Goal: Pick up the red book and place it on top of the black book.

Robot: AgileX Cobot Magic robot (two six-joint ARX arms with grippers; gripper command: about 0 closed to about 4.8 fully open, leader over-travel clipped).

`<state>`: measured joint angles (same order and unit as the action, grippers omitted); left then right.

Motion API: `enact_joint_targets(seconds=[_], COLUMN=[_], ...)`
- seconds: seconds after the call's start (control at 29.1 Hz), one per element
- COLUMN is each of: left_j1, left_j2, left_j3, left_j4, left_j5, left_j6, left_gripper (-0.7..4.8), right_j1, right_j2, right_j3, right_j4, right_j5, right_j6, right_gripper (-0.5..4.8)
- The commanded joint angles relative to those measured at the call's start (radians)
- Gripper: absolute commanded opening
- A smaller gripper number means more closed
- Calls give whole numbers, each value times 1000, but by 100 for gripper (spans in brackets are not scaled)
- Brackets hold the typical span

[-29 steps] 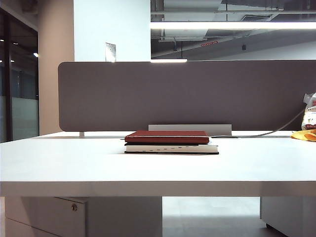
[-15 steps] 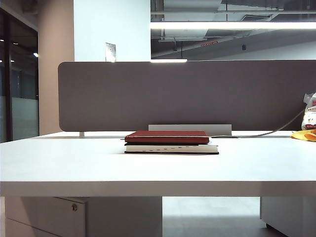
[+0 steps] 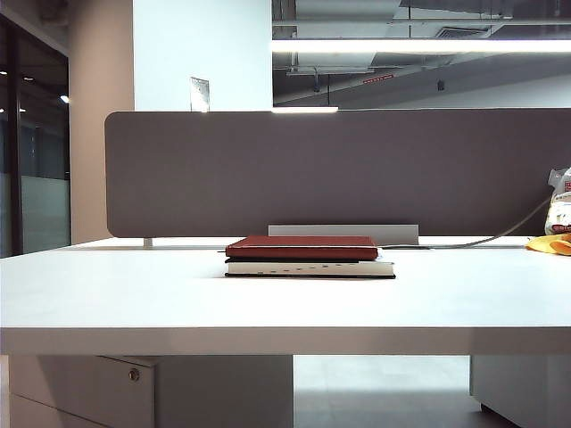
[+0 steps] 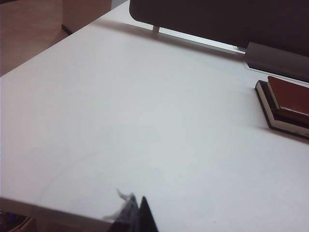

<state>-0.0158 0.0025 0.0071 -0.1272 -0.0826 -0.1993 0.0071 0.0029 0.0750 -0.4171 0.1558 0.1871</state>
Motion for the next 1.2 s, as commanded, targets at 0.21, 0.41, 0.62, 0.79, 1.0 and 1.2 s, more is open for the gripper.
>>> enact_joint_targets(seconds=[0.21, 0.41, 0.62, 0.79, 1.0, 1.2], left_j1=[2, 2, 2, 2, 2, 2], left_j2=[0, 1, 1, 0, 0, 0], left_j3=[0, 0, 0, 0, 0, 0], left_j4=[8, 8, 8, 8, 8, 8], left_j5=[0, 0, 0, 0, 0, 0], left_j6=[5, 5, 5, 5, 5, 5], left_gripper=[-6, -6, -6, -6, -6, -6], right_j1=[-2, -2, -1, 0, 0, 0], right_j2=[0, 0, 0, 0, 0, 0], right_j3=[0, 0, 0, -8, -34, -63], right_j4=[56, 132, 141, 139, 148, 255], right_j5=[2, -1, -2, -55, -156, -156], right_j6=[-93, -208, -221, -243, -300, -295], right_gripper=[-1, -1, -1, -1, -1, -1])
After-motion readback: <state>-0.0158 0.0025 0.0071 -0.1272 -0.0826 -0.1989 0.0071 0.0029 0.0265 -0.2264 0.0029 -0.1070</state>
